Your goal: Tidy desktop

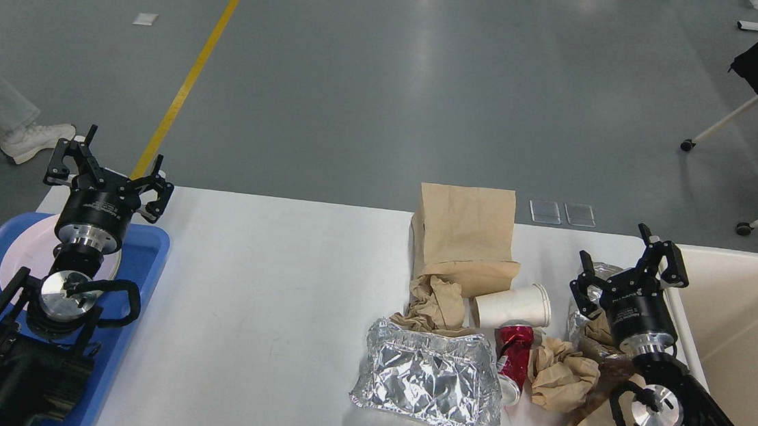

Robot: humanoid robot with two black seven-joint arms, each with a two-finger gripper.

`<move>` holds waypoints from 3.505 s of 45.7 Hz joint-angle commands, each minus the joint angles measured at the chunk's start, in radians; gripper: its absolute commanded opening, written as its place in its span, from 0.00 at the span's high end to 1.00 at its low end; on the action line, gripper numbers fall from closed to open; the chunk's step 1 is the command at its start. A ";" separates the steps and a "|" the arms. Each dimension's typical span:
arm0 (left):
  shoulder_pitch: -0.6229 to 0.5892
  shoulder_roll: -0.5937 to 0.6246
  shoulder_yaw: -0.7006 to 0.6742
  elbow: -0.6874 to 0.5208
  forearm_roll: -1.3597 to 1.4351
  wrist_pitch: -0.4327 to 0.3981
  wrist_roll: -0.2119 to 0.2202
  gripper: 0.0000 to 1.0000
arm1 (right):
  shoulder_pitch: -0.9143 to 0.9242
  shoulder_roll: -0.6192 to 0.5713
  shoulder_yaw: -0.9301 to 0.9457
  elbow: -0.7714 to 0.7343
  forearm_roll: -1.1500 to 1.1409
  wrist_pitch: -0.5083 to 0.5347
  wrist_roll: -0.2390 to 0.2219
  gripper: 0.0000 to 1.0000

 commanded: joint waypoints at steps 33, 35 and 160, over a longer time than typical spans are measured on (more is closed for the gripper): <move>0.063 -0.032 0.115 0.078 -0.056 -0.236 -0.045 0.04 | 0.000 0.000 0.000 0.000 0.000 0.000 0.000 0.00; 0.060 -0.035 0.115 0.094 -0.056 -0.239 -0.064 0.04 | 0.000 0.000 0.000 0.000 0.001 0.000 0.000 0.00; 0.049 -0.035 0.118 0.118 -0.052 -0.244 -0.095 0.04 | 0.020 -0.123 -0.077 -0.012 0.179 0.075 -0.087 0.00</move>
